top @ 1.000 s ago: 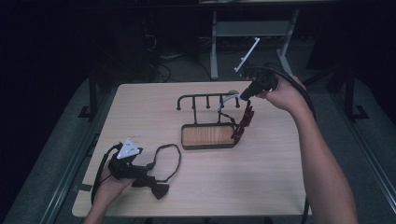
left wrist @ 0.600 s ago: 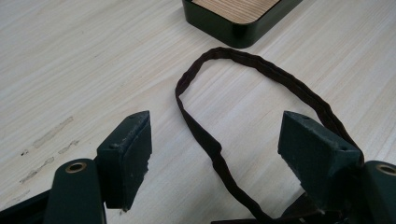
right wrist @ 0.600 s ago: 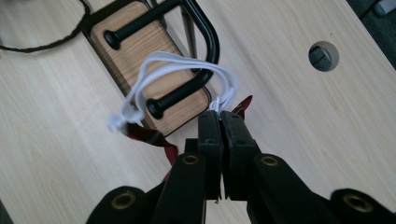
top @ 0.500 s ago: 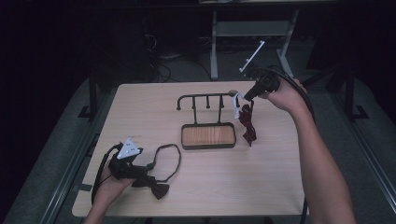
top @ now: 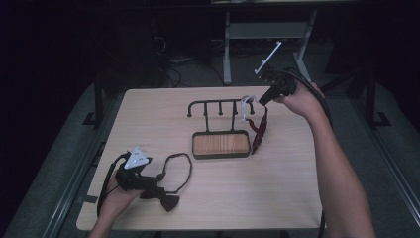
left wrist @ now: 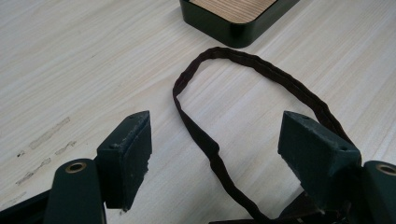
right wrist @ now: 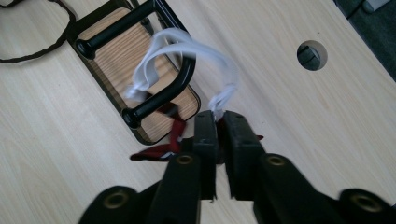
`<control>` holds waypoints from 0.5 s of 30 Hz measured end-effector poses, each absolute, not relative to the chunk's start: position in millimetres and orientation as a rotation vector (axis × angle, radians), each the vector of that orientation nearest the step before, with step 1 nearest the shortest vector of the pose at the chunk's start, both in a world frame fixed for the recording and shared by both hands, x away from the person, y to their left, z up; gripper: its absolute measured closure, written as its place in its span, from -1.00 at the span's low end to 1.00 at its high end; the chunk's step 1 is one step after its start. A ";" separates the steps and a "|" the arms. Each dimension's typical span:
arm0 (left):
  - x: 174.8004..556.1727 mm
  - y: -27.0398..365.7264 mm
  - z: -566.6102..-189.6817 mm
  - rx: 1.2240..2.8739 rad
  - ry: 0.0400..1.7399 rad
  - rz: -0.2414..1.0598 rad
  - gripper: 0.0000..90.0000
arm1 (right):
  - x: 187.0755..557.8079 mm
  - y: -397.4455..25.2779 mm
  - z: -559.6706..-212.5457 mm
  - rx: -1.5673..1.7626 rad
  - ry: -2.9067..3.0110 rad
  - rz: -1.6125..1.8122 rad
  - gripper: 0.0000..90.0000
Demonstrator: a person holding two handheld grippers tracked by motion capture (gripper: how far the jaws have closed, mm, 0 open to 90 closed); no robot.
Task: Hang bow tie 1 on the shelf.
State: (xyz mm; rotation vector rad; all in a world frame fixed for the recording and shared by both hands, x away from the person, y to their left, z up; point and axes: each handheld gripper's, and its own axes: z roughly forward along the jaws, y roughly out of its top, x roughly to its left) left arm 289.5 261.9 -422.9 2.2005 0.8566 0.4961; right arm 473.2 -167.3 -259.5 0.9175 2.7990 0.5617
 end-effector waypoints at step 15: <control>289.7 261.1 -423.5 2.202 0.865 0.482 -0.41 | 457.7 -175.3 -272.6 0.874 2.848 0.623 0.63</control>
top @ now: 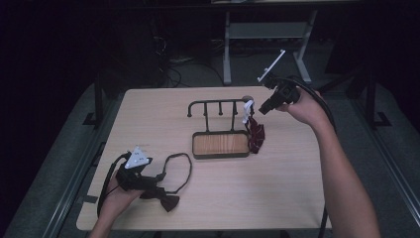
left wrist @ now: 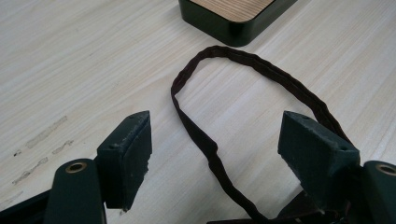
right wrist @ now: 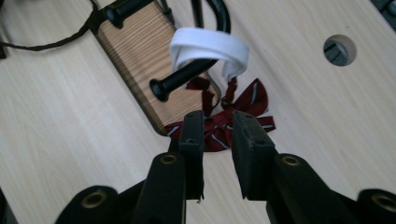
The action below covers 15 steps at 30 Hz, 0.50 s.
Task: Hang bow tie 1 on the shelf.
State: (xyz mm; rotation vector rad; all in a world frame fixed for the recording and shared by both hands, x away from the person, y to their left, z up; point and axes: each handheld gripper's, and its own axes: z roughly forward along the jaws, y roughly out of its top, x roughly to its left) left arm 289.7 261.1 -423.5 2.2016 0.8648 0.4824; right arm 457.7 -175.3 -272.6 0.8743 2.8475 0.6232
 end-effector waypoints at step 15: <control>292.5 261.3 -423.8 2.211 0.878 0.448 -0.40 | 436.9 -188.2 -294.2 0.851 2.883 0.714 0.48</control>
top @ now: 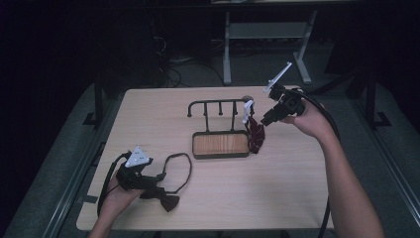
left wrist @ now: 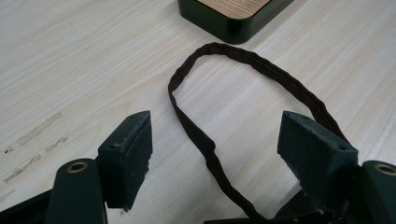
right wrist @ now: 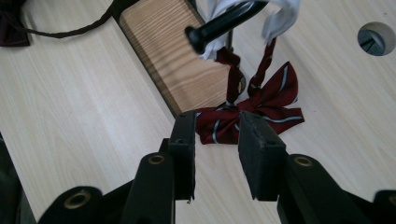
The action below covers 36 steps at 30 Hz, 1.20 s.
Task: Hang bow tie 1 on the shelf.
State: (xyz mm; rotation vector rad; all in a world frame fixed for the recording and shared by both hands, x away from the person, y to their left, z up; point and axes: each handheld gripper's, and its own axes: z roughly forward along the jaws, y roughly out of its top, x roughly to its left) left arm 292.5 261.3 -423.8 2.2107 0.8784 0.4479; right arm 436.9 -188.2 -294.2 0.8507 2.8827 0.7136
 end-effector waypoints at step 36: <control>306.3 256.8 -423.8 2.252 0.891 0.377 -0.30 | 396.2 -212.8 -361.7 0.879 2.922 0.800 0.18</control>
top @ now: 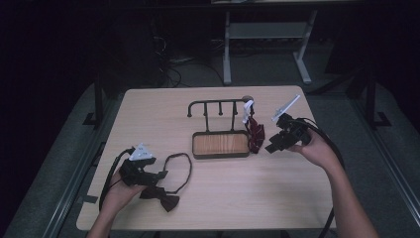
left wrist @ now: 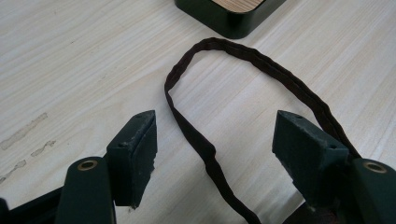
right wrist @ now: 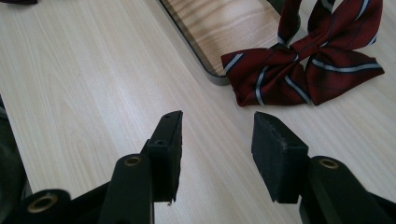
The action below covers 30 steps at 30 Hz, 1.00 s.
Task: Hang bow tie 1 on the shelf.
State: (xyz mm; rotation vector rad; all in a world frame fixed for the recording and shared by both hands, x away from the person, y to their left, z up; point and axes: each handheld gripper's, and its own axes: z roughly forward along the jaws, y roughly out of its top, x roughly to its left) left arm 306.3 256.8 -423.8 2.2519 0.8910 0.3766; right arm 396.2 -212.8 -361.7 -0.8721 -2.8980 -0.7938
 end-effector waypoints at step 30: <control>316.1 247.0 -417.8 2.313 0.852 0.369 -0.26 | 351.2 -227.6 -395.3 -0.880 -2.871 -0.811 0.07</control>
